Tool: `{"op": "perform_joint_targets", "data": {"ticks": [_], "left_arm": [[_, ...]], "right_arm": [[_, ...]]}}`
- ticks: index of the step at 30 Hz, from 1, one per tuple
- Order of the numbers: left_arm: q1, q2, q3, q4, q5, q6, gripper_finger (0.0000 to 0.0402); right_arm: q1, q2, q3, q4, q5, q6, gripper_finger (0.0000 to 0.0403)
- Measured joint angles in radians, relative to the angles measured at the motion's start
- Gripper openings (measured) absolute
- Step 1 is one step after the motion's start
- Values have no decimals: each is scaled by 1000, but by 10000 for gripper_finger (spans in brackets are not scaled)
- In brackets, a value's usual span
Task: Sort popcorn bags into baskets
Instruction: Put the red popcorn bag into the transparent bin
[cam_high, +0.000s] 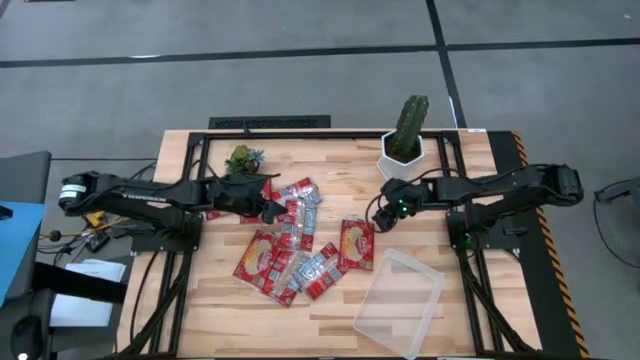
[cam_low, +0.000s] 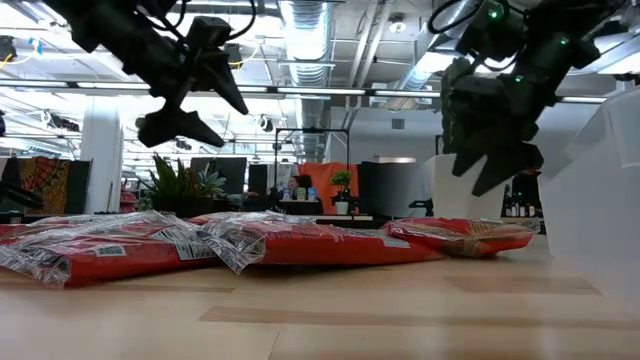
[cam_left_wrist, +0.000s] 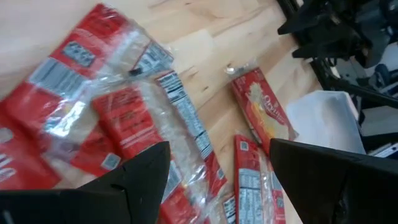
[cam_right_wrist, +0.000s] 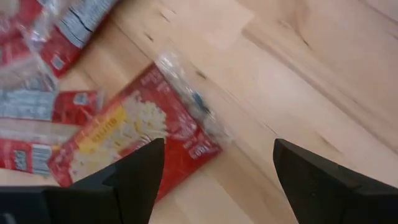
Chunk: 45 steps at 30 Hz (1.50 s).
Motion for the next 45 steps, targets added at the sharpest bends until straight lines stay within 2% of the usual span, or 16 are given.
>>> {"op": "perform_joint_targets", "data": {"ticks": [9,26,38,41,45], "left_arm": [[0,76,0,87,12,-7,263],[0,78,0,135,26,-34,263],[-8,78,0,157,28,-89,263],[-1,78,0,250,73,-117,263],[26,78,0,466,221,-105,263]], "right_arm": [[-3,0,0,-53,0,-1,321],[-3,-1,0,-47,-4,6,320],[-3,21,36,74,-11,58,320],[-3,73,66,65,-16,54,320],[19,180,115,54,-26,83,320]]}}
